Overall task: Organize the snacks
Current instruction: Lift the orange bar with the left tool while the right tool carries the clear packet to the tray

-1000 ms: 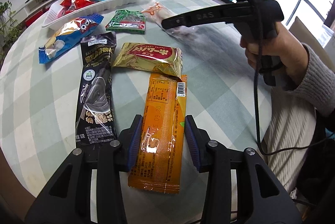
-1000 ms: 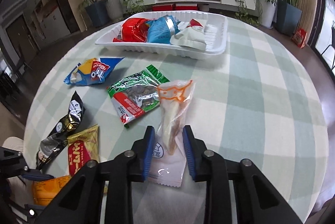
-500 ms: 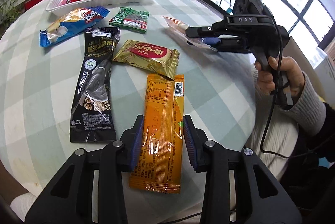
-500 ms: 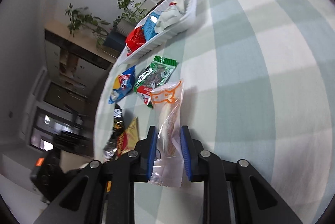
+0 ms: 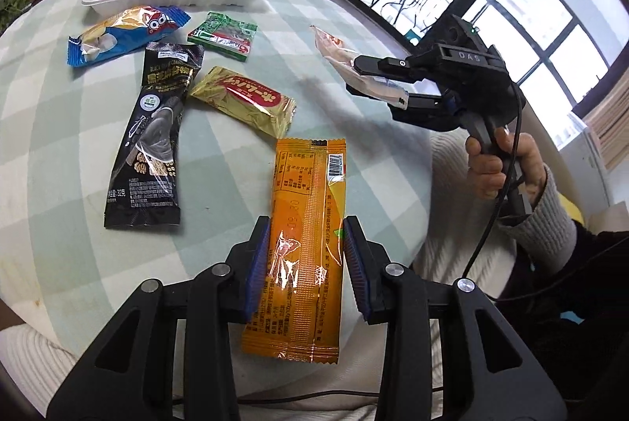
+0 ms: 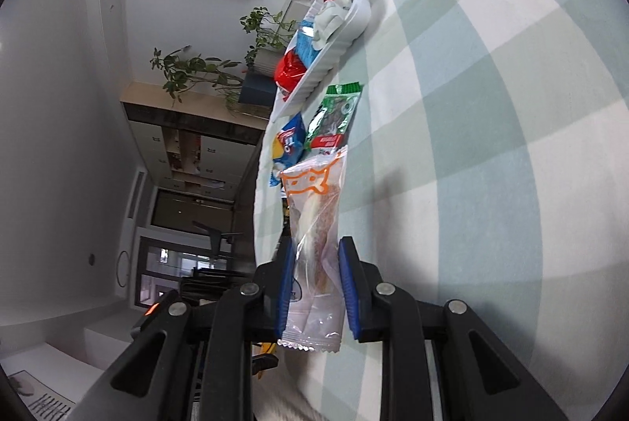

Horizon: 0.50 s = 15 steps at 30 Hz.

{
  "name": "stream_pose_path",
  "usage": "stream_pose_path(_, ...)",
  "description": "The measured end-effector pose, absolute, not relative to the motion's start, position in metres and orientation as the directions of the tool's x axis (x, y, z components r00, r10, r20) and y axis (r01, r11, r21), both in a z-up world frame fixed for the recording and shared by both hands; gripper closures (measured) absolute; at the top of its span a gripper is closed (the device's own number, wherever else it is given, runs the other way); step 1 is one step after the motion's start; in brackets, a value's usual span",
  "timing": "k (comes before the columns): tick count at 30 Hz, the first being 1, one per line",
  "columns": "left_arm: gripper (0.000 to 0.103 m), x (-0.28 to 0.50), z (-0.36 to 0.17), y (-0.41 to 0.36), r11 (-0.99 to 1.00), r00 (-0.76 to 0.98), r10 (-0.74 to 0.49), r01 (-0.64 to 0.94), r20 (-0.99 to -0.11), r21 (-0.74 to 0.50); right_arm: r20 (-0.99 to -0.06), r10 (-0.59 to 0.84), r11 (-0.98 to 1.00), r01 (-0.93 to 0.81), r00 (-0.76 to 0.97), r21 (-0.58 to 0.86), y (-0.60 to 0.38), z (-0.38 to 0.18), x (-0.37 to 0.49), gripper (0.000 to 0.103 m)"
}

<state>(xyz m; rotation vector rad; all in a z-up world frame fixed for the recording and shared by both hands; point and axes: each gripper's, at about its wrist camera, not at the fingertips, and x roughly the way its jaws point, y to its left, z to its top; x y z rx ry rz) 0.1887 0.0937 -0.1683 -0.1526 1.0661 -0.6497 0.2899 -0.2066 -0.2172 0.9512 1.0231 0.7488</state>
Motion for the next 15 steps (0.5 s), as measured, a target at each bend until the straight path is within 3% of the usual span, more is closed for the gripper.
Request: stream_pose_path(15, 0.069, 0.211, -0.14, 0.126, 0.803, 0.401, -0.594, 0.346, -0.698, -0.485, -0.288, 0.886, 0.342, -0.094, 0.365, 0.935, -0.208, -0.195, 0.295, 0.078)
